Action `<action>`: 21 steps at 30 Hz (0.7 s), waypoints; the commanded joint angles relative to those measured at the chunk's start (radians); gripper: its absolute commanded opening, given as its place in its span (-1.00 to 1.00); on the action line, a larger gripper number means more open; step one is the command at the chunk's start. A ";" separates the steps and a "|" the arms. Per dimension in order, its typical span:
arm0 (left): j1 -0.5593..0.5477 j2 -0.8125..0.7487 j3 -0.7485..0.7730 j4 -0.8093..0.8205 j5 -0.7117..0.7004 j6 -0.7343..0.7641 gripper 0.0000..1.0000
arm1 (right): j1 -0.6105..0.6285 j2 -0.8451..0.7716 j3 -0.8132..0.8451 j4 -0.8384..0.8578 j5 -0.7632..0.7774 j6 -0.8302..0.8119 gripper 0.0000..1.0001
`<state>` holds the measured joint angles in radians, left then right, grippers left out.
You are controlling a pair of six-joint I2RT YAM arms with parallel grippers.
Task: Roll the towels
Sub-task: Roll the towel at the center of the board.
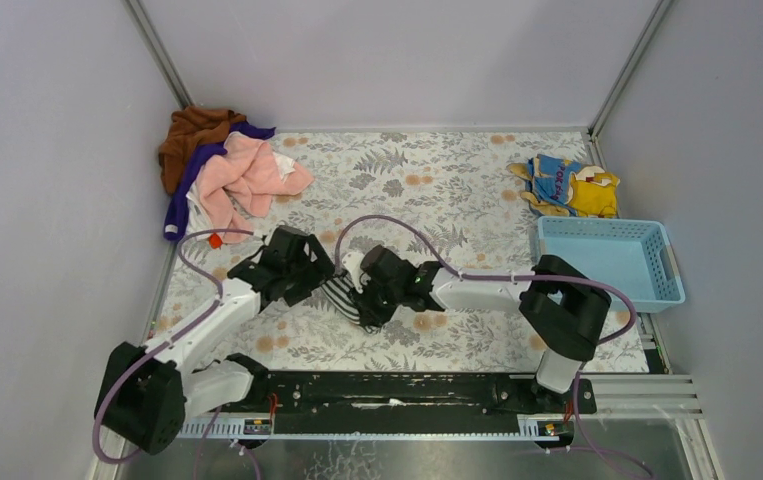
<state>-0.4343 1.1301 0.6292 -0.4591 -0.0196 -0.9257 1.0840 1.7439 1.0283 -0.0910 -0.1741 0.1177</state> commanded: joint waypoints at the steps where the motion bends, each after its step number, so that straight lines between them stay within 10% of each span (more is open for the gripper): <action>1: 0.017 -0.083 0.017 -0.115 -0.059 0.001 0.75 | -0.057 0.067 -0.055 -0.013 -0.351 0.106 -0.64; 16: 0.016 0.050 -0.008 0.083 0.109 -0.011 0.74 | -0.218 0.145 -0.224 0.322 -0.675 0.351 -0.61; 21: 0.006 0.170 -0.011 0.145 0.125 0.001 0.45 | -0.258 0.174 -0.295 0.386 -0.669 0.401 -0.58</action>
<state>-0.4236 1.2243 0.6075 -0.4152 0.0853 -0.9340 0.8303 1.8439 0.8238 0.3786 -0.8181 0.4530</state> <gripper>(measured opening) 0.776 0.295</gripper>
